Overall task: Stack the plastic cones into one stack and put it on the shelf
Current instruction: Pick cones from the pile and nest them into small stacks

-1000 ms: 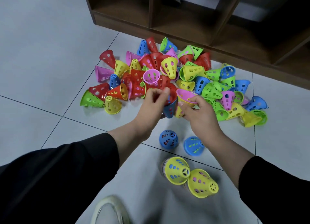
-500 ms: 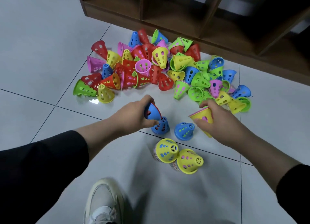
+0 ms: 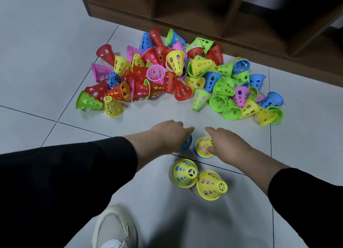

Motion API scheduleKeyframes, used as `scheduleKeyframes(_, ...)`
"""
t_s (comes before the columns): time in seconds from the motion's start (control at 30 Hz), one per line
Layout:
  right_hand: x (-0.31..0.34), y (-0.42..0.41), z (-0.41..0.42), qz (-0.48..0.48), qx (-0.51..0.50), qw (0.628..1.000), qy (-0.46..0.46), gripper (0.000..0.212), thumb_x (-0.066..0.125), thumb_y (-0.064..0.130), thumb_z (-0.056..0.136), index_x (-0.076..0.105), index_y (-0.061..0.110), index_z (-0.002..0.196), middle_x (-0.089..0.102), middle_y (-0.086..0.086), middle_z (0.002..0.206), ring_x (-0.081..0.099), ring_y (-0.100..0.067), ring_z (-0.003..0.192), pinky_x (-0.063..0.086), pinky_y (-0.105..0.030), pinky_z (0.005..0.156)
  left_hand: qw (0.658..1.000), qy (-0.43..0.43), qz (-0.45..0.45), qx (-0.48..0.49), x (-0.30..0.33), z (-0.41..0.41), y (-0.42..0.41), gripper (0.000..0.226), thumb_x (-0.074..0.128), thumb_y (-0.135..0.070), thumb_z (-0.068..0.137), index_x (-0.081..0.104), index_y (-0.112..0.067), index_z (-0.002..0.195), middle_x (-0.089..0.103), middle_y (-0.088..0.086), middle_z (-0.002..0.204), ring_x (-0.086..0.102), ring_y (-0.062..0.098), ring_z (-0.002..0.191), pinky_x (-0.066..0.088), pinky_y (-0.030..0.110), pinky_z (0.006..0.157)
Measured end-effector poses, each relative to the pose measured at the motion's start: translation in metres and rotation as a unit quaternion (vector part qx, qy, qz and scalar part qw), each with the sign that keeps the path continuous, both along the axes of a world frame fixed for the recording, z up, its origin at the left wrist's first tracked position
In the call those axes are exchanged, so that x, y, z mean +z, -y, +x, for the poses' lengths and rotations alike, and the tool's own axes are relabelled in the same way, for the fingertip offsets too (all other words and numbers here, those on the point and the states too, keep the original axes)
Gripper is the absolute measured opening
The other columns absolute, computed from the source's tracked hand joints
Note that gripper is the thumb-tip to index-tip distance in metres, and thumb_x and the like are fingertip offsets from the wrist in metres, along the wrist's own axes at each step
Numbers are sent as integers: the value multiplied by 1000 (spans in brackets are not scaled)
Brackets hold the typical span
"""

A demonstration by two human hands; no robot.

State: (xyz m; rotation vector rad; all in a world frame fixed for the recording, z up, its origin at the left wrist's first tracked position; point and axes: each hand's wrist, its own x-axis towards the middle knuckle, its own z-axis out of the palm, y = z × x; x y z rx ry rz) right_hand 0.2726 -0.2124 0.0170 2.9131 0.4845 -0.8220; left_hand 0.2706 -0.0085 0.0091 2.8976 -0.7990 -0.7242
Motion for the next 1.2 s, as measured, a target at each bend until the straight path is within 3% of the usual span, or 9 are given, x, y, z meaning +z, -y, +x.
scheduleKeyframes(0.17, -10, 8, -9, 96, -58, 994, 5, 51, 56, 48, 94, 51, 20, 136, 57, -7, 123, 56, -28, 113, 48, -40, 92, 983, -76, -146, 80, -27, -6, -19, 68, 64, -39, 93, 33, -24, 151, 49, 5, 137, 53, 28, 120, 47, 36, 94)
scheduleKeyframes(0.3, -9, 8, 14, 216, -173, 959, 59, 45, 60, 48, 93, 57, 22, 130, 61, -2, 118, 60, -22, 99, 47, -33, 86, 960, 3, -235, 149, -40, -6, -39, 67, 48, -61, 95, 35, -26, 150, 48, 1, 143, 50, 22, 127, 44, 37, 102)
scheduleKeyframes(0.53, -30, -24, 85, 235, -307, 922, 13, 69, 62, 48, 91, 44, 5, 142, 63, -18, 122, 58, -35, 114, 48, -44, 96, 886, 109, -216, 396, -48, 35, -86, 40, 54, -42, 98, 50, -22, 132, 59, 4, 124, 61, 25, 102, 52, 41, 82)
scheduleKeyframes(0.6, -37, -35, 102, 250, -327, 911, 6, 79, 63, 45, 91, 26, 12, 153, 63, -16, 124, 59, -37, 110, 50, -44, 91, 861, 129, -204, 447, -48, 42, -98, 36, 55, -39, 97, 49, -21, 127, 62, 4, 110, 61, 27, 95, 50, 39, 74)
scheduleKeyframes(0.67, -43, -43, 115, 249, -345, 905, 3, 89, 64, 42, 92, 8, 20, 157, 56, -15, 136, 57, -39, 114, 50, -45, 91, 849, 100, -207, 476, -51, 48, -105, 39, 56, -38, 97, 47, -21, 130, 63, 2, 99, 62, 26, 87, 49, 38, 72)
scheduleKeyframes(0.77, -56, -50, 128, 228, -363, 904, -2, 90, 63, 41, 93, 3, 20, 157, 52, -17, 140, 55, -40, 116, 50, -45, 91, 845, 17, -249, 473, -59, 60, -106, 51, 58, -40, 96, 41, -21, 141, 68, 1, 101, 67, 21, 81, 57, 41, 77)
scheduleKeyframes(0.97, -70, -58, 137, 241, -385, 890, 30, 69, 64, 40, 92, 26, 11, 142, 56, -16, 103, 59, -38, 96, 49, -42, 77, 701, -122, -381, 590, -62, 91, -82, 47, 54, -29, 101, 39, -15, 143, 68, 11, 91, 66, 20, 64, 47, 23, 41)
scheduleKeyframes(1.1, -80, -62, 131, 284, -411, 865, 47, 64, 69, 44, 88, 35, 8, 130, 59, -16, 101, 61, -36, 92, 44, -35, 68, 705, -105, -346, 611, -74, 103, -76, 26, 52, -35, 99, 57, -17, 118, 71, 14, 93, 72, 33, 75, 62, 43, 66)
scheduleKeyframes(1.2, -76, -64, 125, 275, -410, 867, 62, 58, 68, 46, 88, 42, 6, 123, 57, -11, 94, 57, -30, 83, 38, -30, 61, 724, -77, -333, 600, -76, 102, -74, 25, 51, -38, 99, 62, -17, 107, 71, 9, 91, 70, 31, 83, 59, 44, 79)
